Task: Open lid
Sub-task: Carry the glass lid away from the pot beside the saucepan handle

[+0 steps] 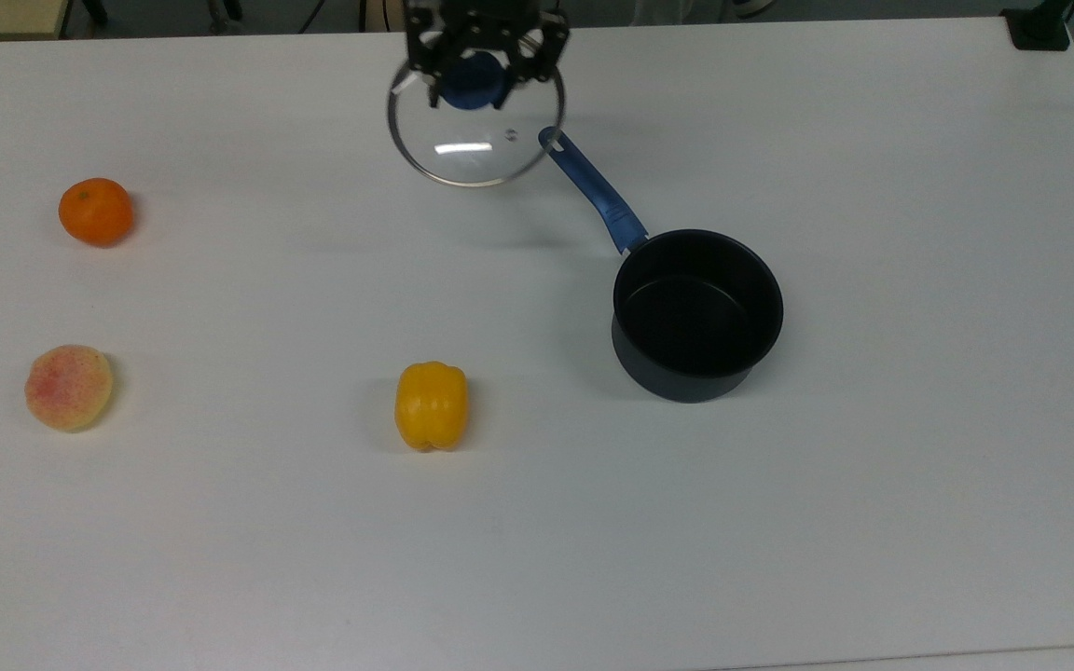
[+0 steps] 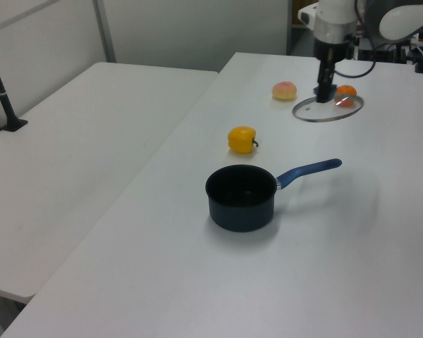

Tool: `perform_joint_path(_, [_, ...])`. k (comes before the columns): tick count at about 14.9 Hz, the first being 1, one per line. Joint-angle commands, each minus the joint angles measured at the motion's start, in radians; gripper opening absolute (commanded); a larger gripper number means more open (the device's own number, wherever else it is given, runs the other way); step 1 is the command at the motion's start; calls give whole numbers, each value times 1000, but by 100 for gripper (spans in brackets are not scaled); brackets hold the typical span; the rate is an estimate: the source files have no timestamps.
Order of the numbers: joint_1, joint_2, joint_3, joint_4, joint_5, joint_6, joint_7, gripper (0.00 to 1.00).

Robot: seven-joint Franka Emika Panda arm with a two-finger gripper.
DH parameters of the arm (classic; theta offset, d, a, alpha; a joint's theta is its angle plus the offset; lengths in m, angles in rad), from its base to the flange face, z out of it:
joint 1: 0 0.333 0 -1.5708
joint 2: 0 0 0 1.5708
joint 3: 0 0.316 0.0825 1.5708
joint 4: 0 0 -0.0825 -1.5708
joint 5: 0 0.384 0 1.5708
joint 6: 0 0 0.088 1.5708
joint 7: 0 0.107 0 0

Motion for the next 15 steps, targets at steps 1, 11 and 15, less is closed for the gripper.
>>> perform_joint_path(1, [8,-97,-98,-104,34,-28,-161,21])
perform_joint_path(11, [-16,-114,-189,-372,16,221,-251,22])
perform_joint_path(15, [-46,-80,-189,-443,-18,355,-250,22])
